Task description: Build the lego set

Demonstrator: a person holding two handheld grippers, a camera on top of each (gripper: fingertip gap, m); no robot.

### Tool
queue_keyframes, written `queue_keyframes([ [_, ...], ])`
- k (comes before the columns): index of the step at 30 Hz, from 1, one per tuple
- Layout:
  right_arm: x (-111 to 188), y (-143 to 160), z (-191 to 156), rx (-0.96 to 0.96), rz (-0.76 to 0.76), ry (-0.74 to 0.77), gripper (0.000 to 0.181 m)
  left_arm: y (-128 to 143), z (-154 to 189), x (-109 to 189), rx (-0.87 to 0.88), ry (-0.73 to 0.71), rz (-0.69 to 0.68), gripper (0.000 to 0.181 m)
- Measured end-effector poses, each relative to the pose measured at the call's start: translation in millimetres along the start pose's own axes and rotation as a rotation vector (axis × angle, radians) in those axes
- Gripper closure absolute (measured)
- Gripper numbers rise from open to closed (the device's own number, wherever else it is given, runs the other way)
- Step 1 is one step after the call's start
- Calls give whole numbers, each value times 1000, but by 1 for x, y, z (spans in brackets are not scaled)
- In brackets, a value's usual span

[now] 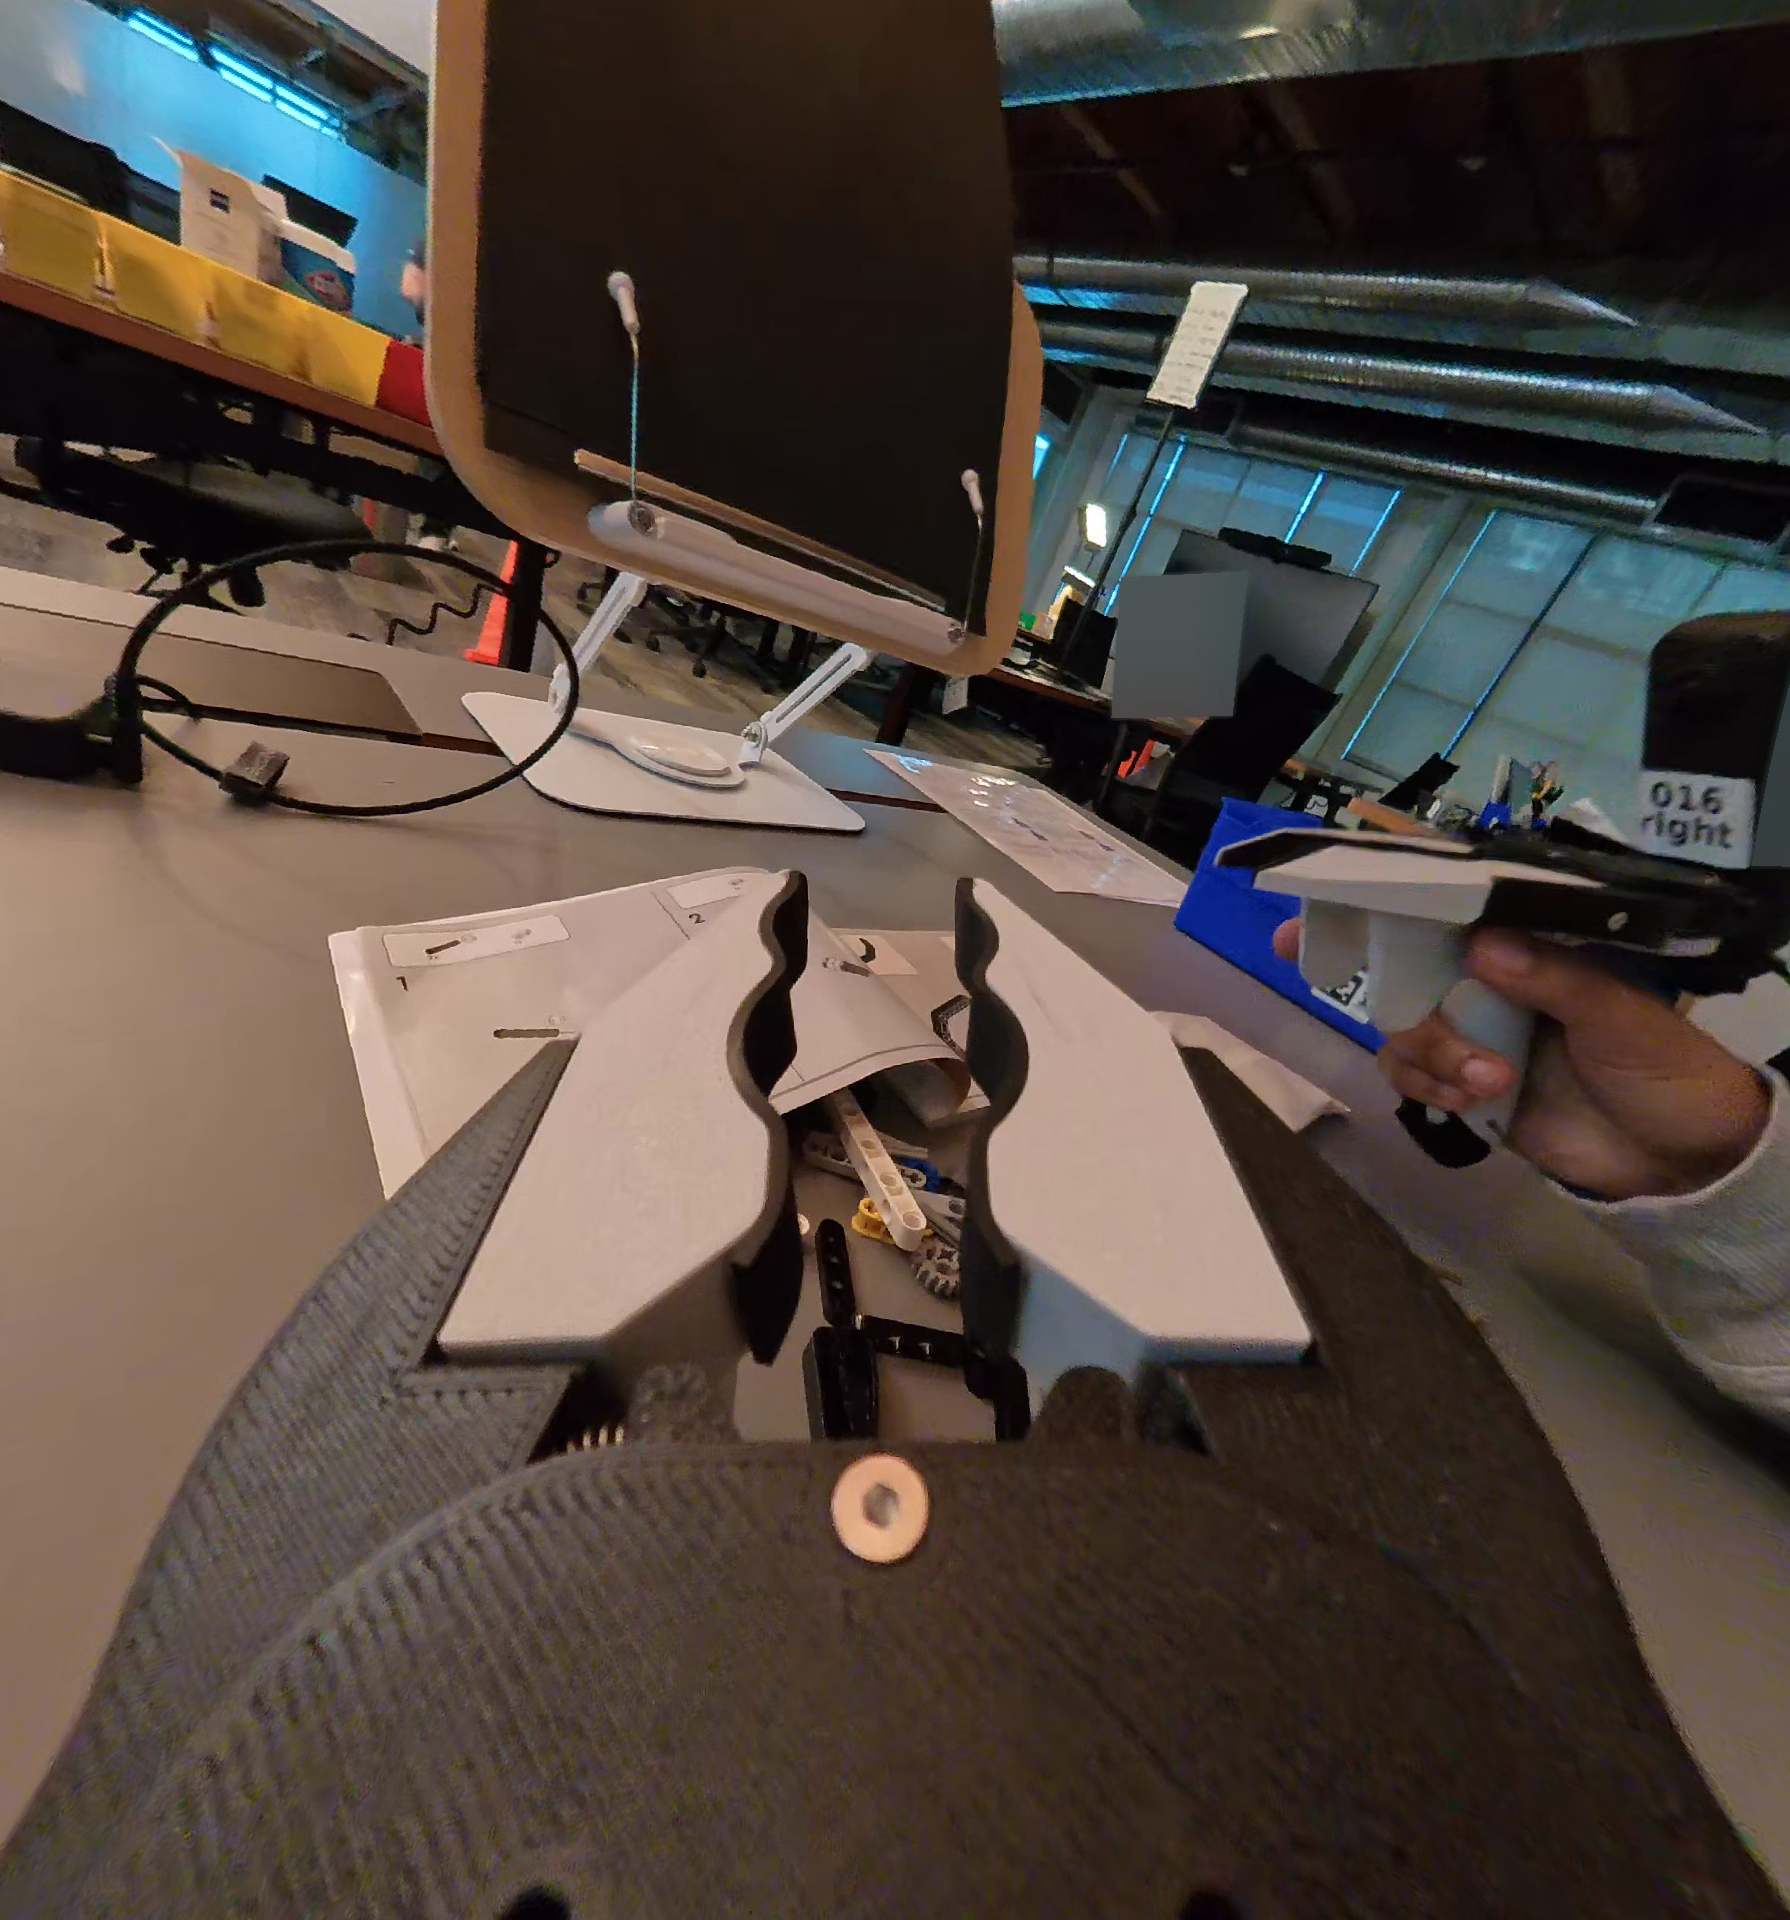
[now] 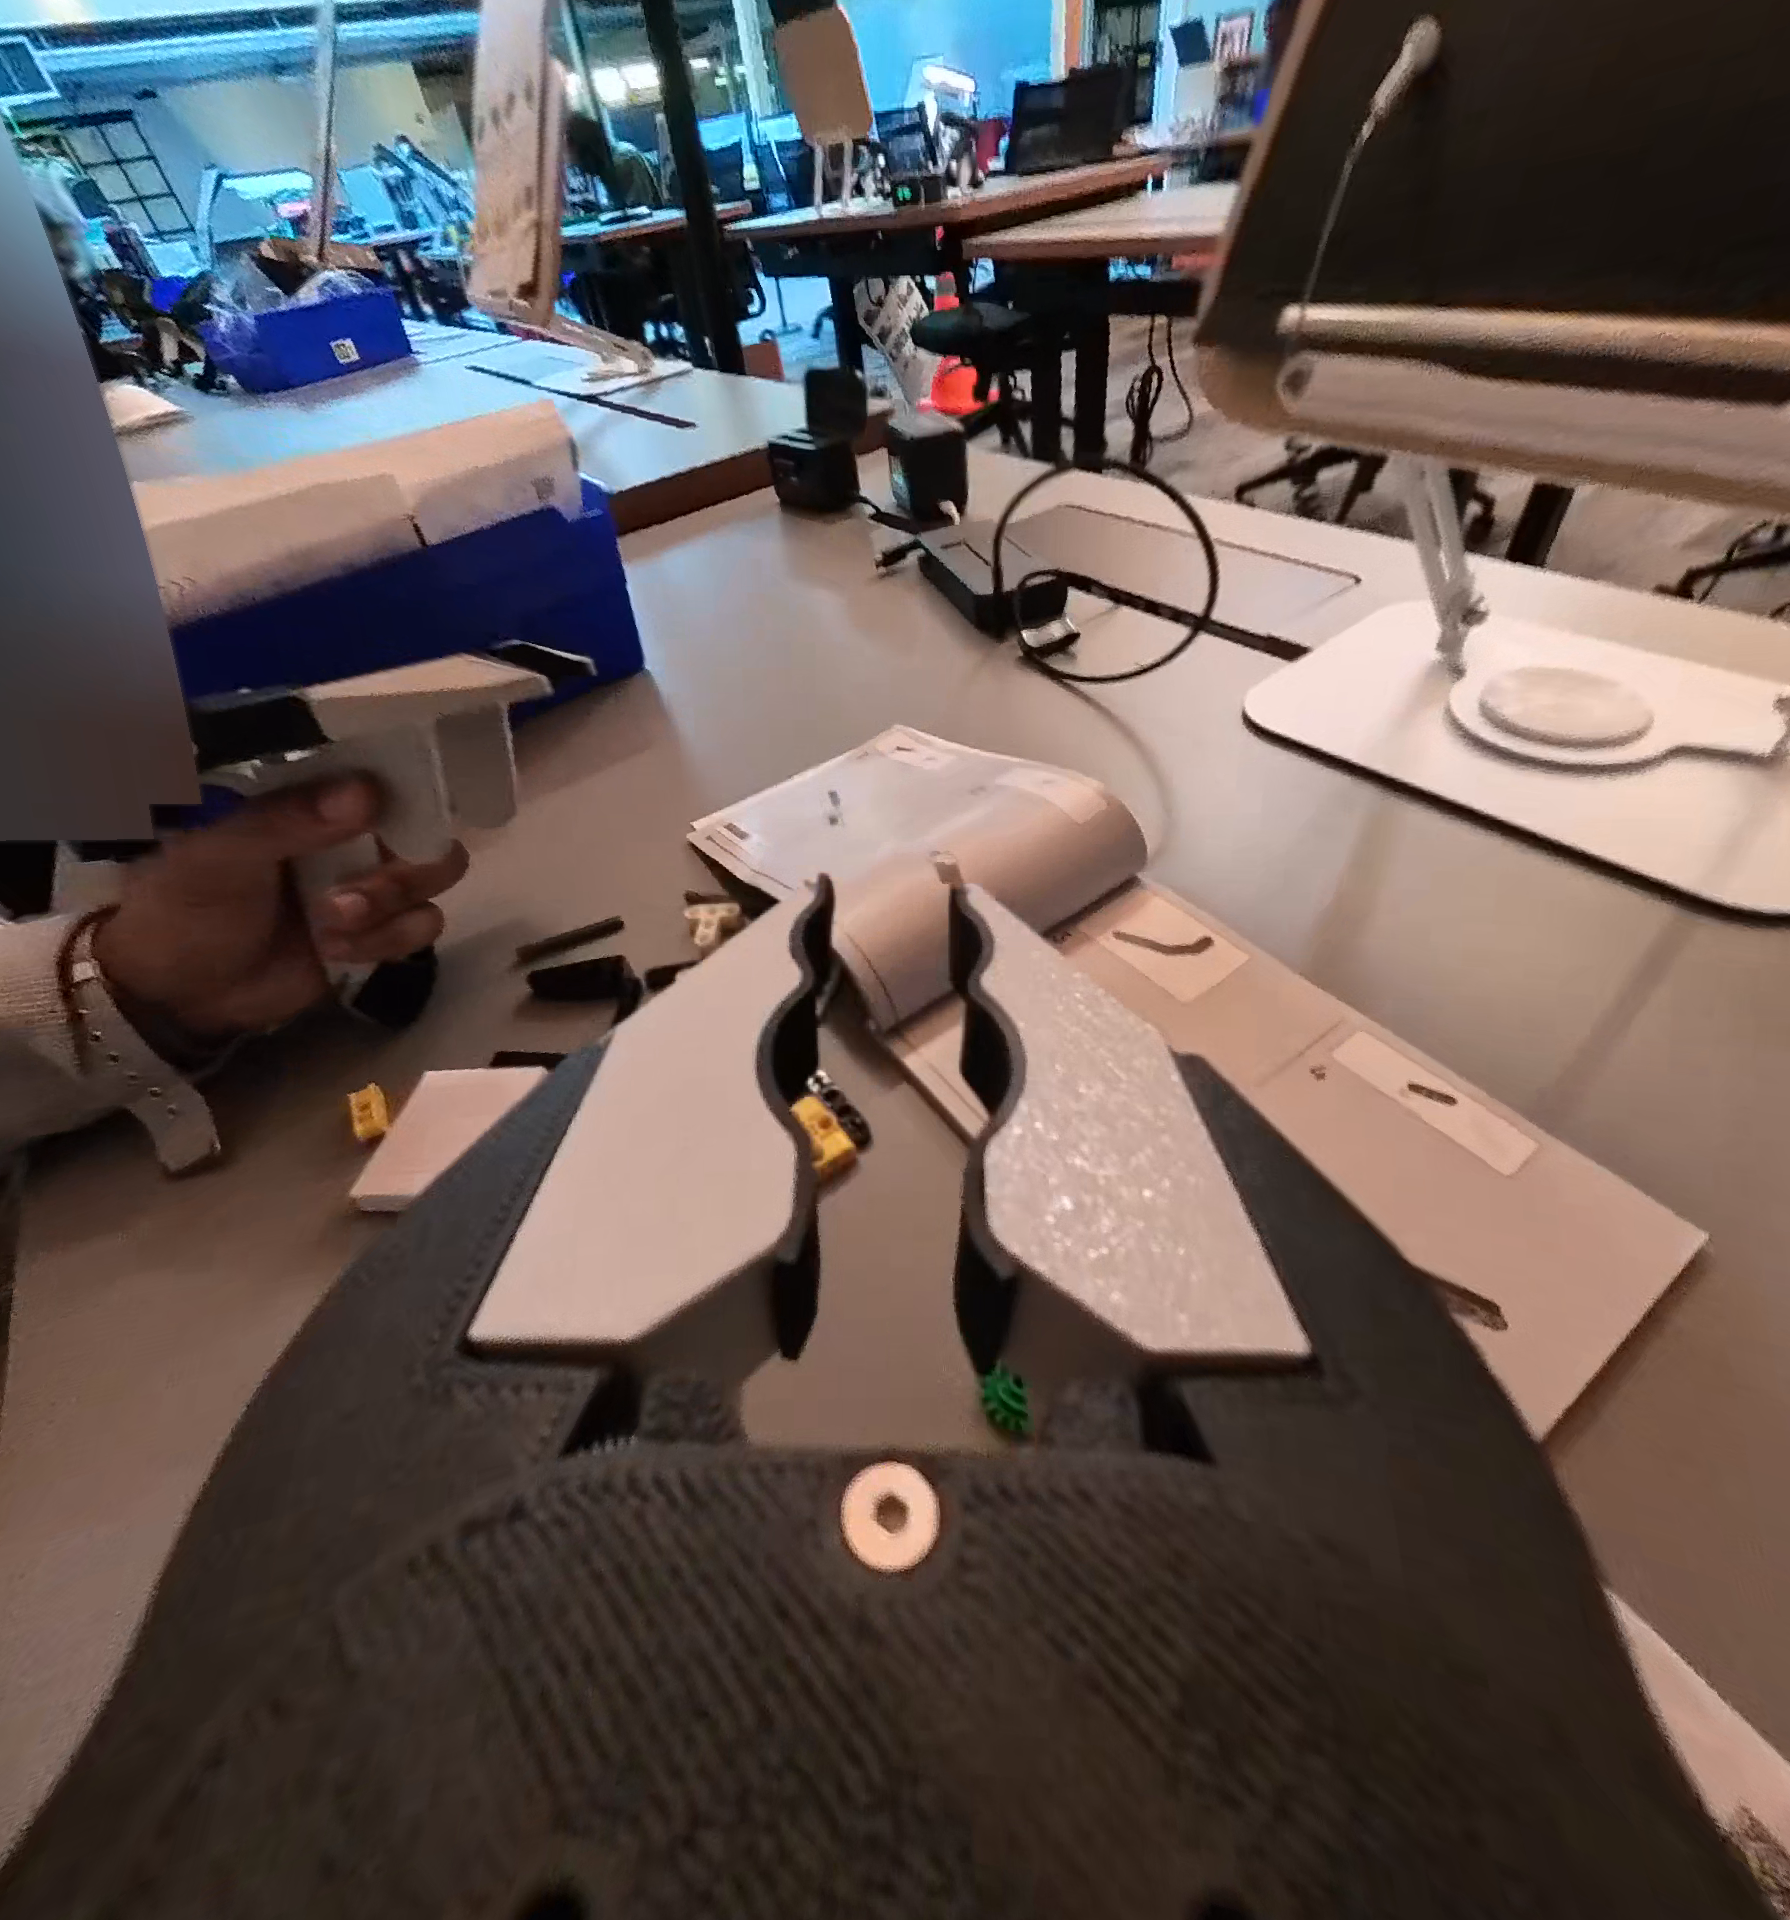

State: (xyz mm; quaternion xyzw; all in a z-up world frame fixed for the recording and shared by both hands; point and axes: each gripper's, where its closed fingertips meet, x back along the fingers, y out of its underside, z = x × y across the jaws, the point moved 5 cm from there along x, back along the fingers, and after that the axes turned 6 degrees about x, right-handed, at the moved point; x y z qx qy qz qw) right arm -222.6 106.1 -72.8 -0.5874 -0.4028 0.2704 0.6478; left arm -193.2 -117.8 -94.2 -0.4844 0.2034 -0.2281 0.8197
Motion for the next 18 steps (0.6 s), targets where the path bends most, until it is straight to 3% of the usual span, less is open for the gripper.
queue_keyframes([
  [5,13,-8,-15,46,65,14,162,0,7,2,-56,-5,-14,156],
  [7,21,-4,-17,61,72,37,162,-4,18,5,-55,77,-15,132],
  [9,33,4,-18,73,71,71,162,-11,22,8,-44,97,1,130],
  [13,66,26,-12,132,52,214,163,-9,5,9,-52,-6,-27,137],
  [16,95,42,6,220,-5,400,163,-3,-16,9,-52,-193,-80,147],
  [18,111,47,21,282,-27,517,163,-2,-22,10,-68,-240,-89,148],
])
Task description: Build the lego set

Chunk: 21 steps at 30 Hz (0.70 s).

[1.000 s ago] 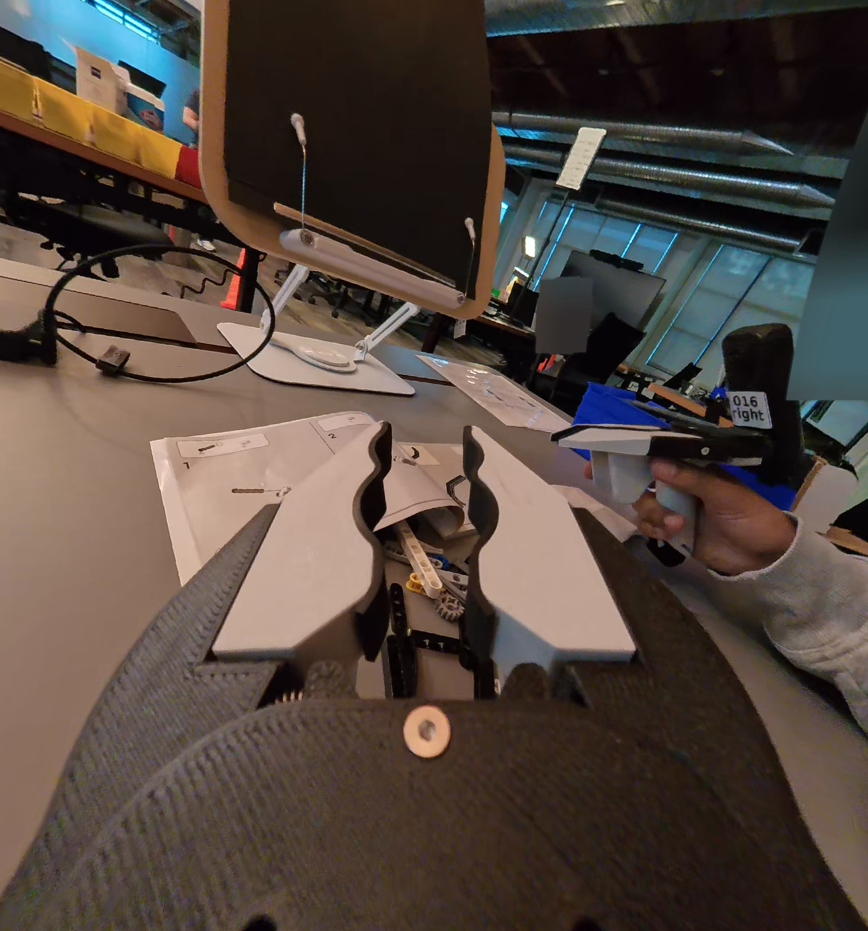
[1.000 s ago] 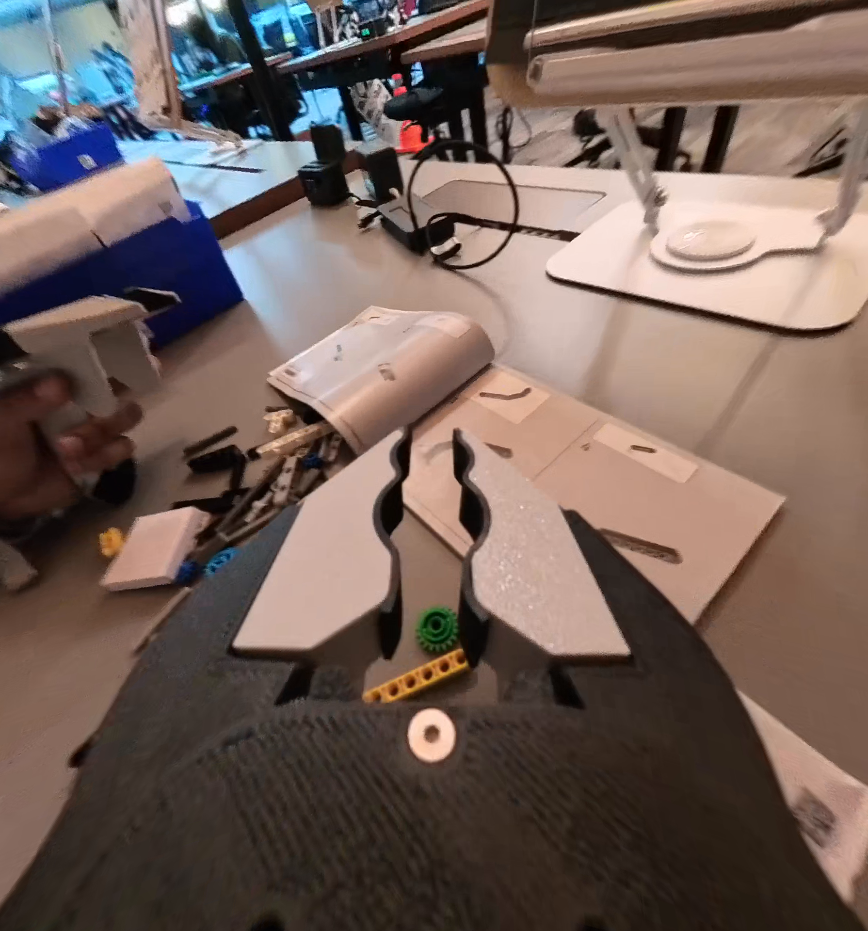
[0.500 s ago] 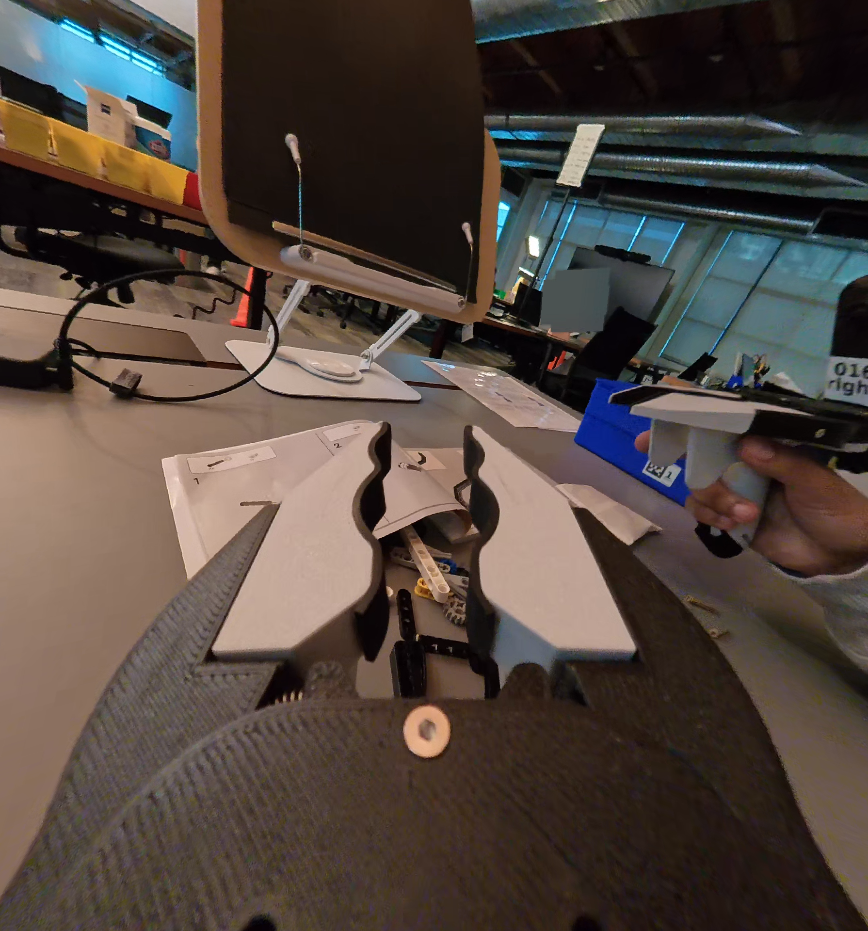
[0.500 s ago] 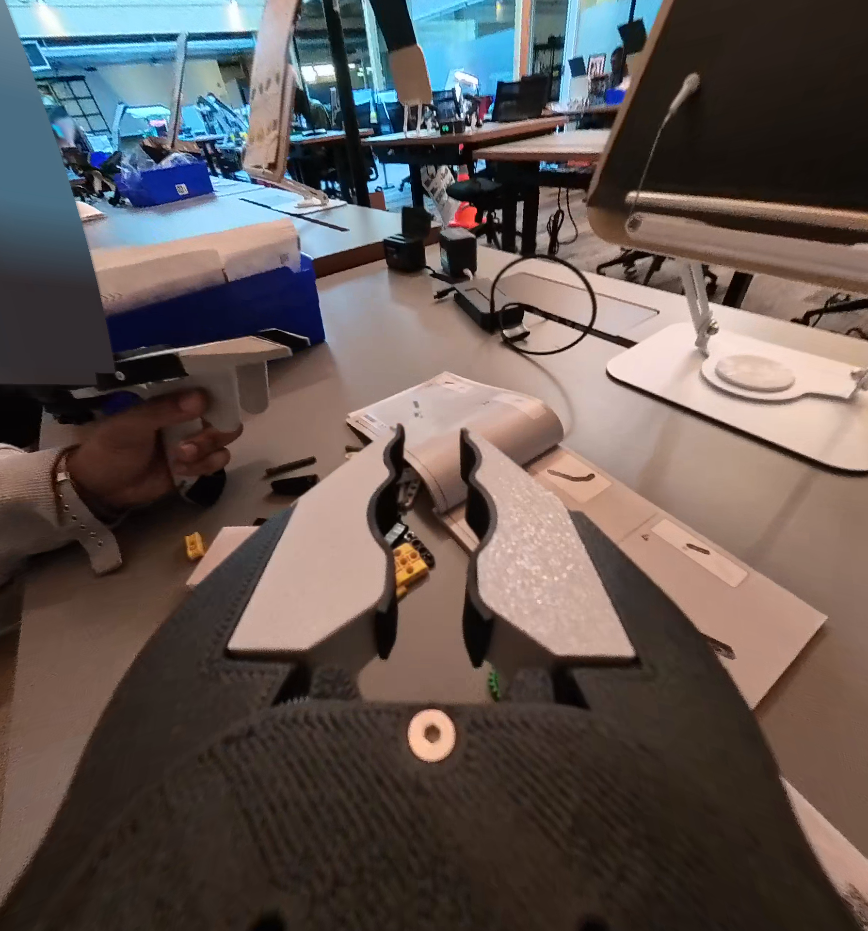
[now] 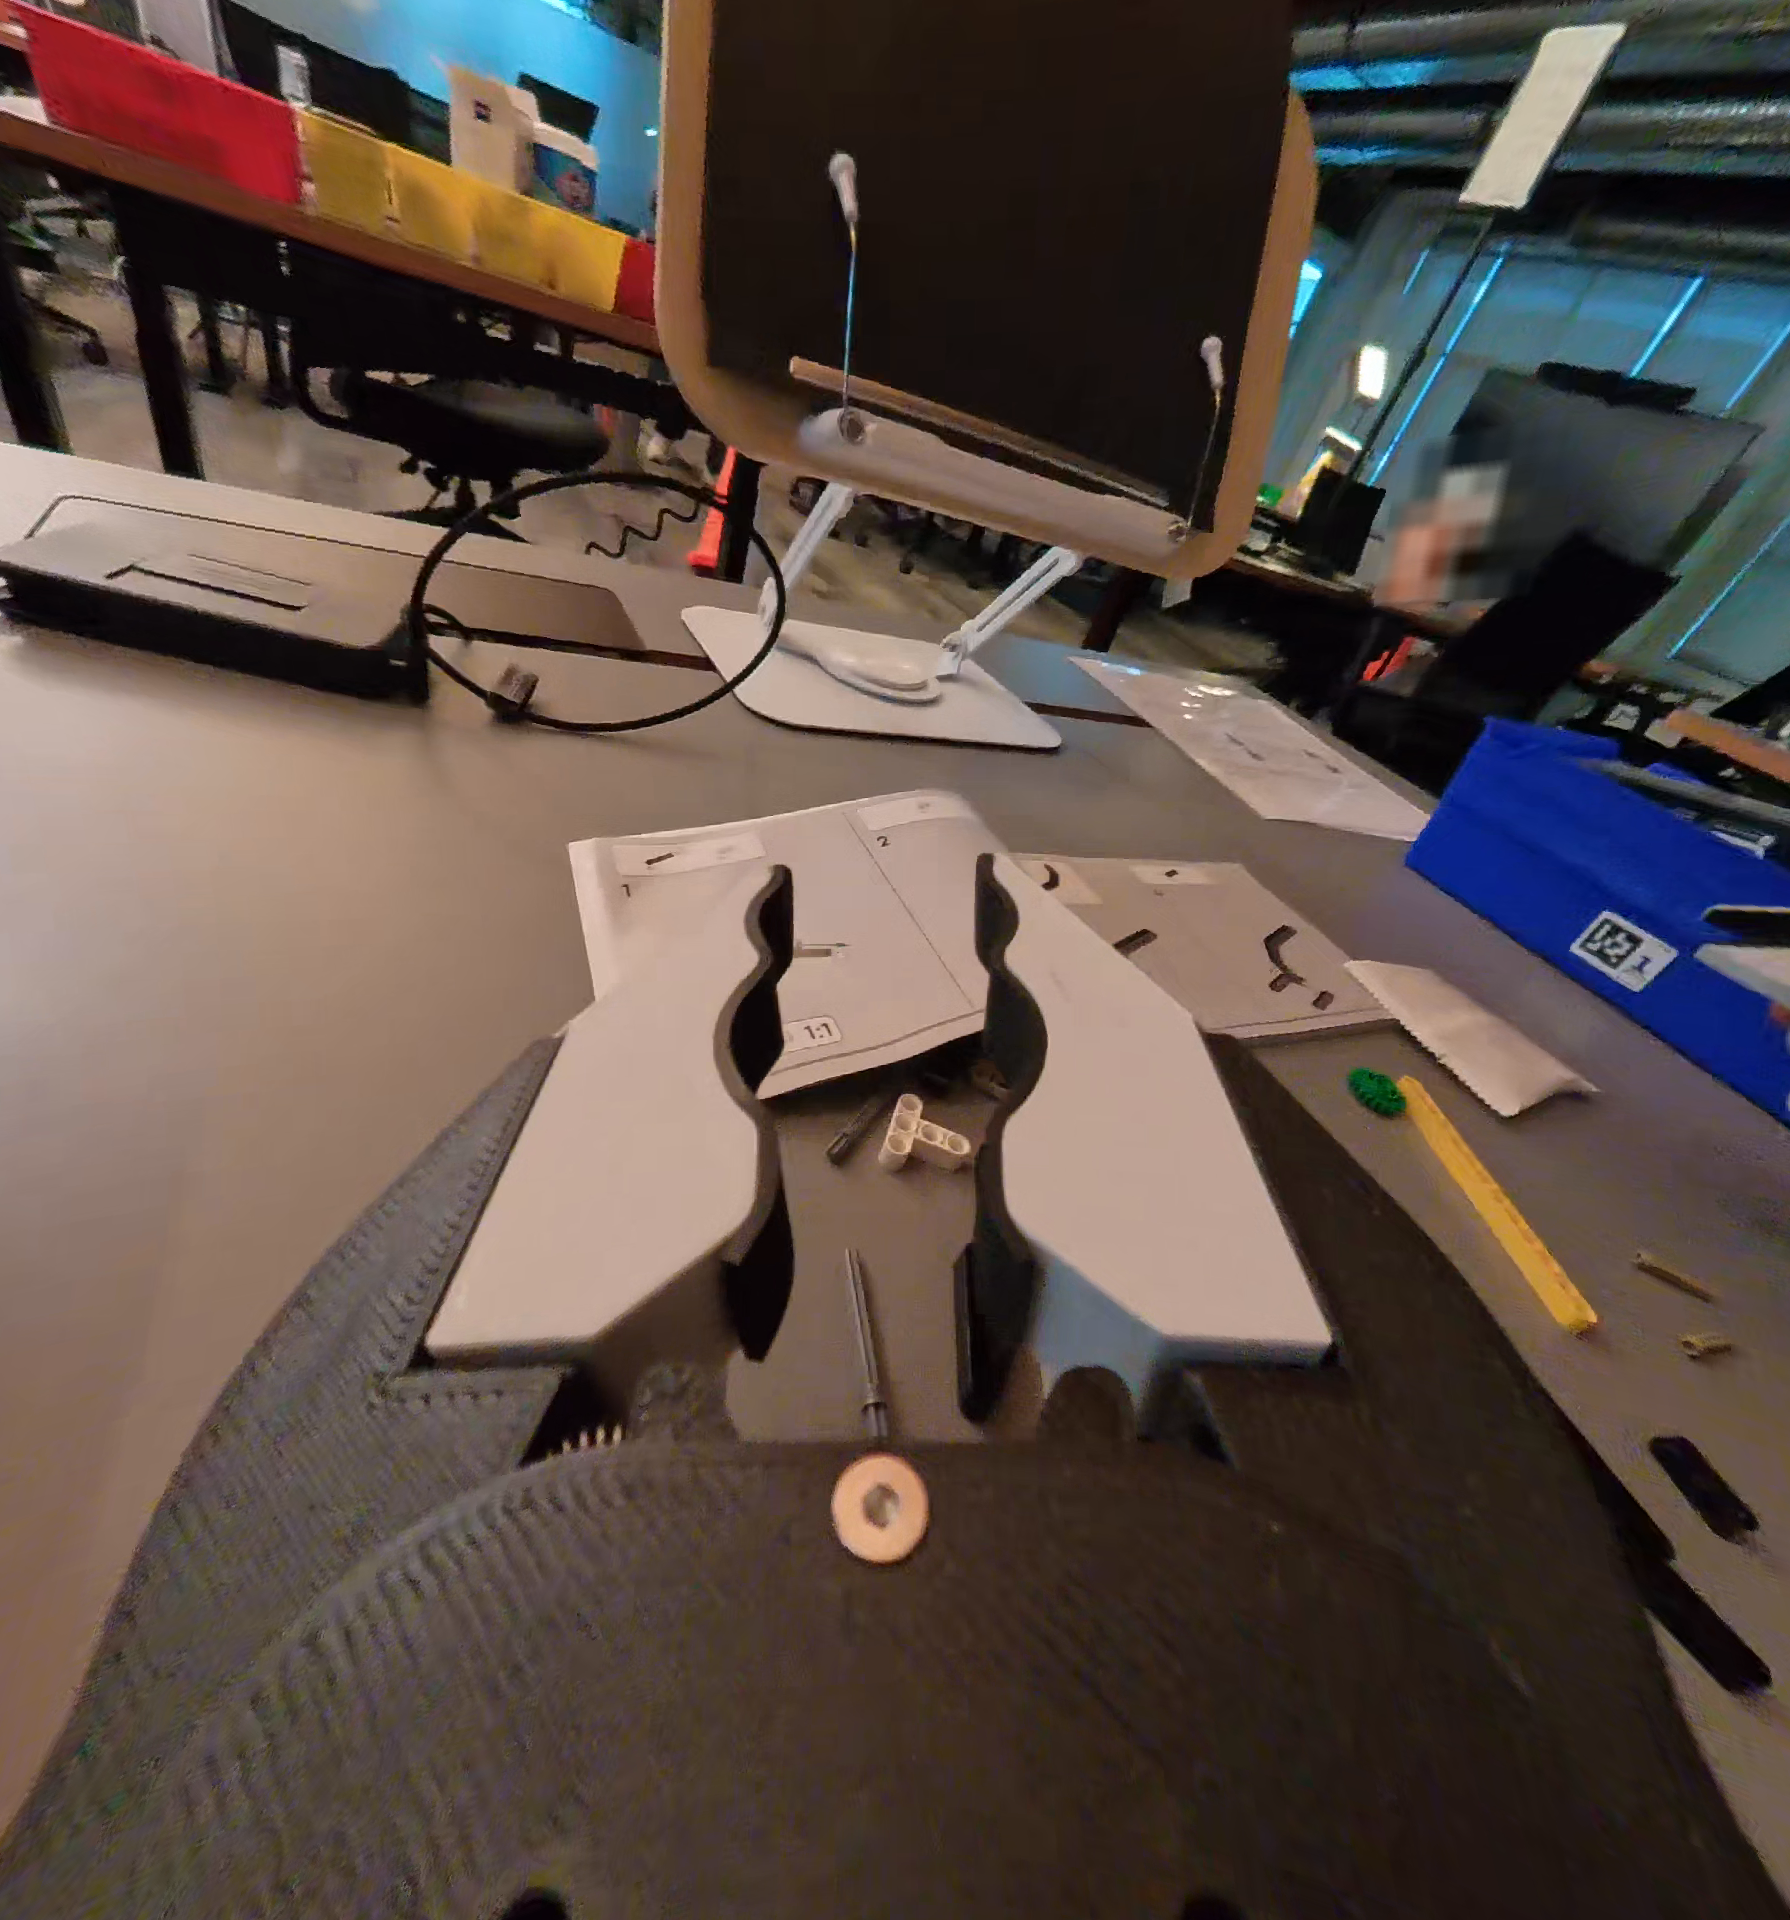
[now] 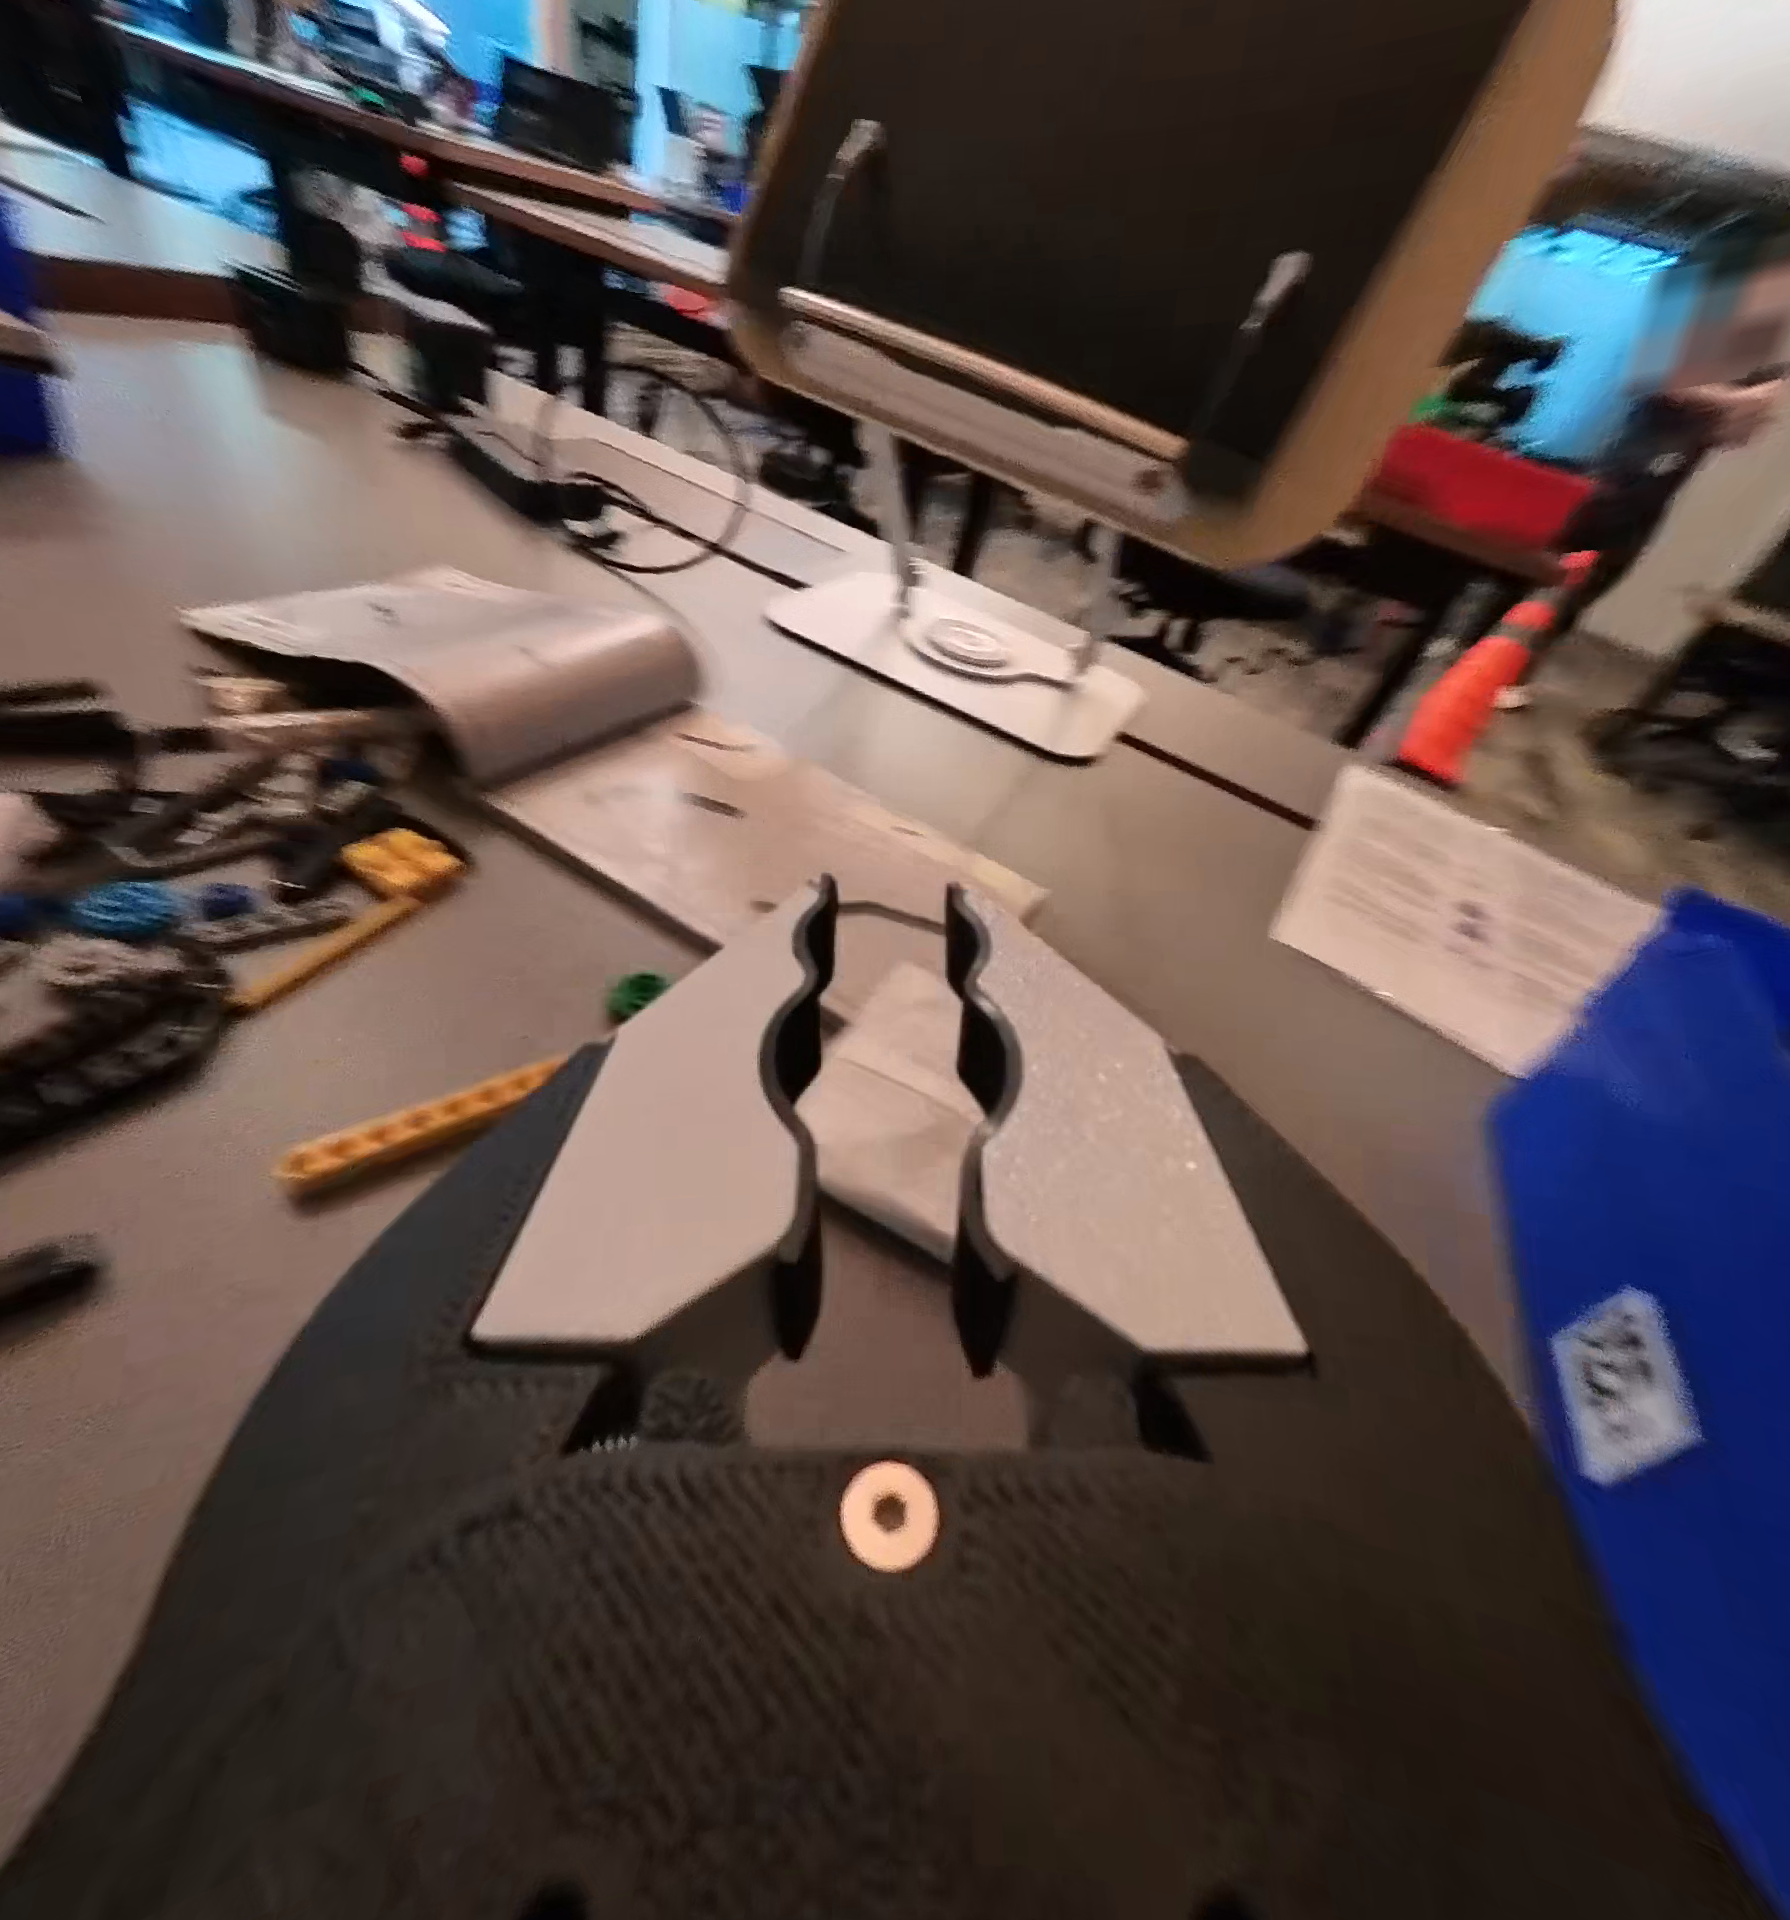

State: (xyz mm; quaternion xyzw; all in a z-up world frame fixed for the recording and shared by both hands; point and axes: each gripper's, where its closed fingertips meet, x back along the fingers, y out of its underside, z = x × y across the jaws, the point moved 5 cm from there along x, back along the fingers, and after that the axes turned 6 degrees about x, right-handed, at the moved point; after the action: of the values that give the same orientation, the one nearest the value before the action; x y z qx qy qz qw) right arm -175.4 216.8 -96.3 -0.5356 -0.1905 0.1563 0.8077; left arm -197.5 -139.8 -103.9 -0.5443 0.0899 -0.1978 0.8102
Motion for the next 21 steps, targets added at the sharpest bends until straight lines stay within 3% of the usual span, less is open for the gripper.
queue_keyframes([
  [3,3,8,22,-7,9,64,163,1,-3,-1,2,-20,-16,149],
  [10,1,27,44,-219,2,29,165,4,-11,-5,51,-65,-50,155],
  [21,-18,41,40,-251,-162,-48,163,8,0,-11,-61,-72,-97,151],
])
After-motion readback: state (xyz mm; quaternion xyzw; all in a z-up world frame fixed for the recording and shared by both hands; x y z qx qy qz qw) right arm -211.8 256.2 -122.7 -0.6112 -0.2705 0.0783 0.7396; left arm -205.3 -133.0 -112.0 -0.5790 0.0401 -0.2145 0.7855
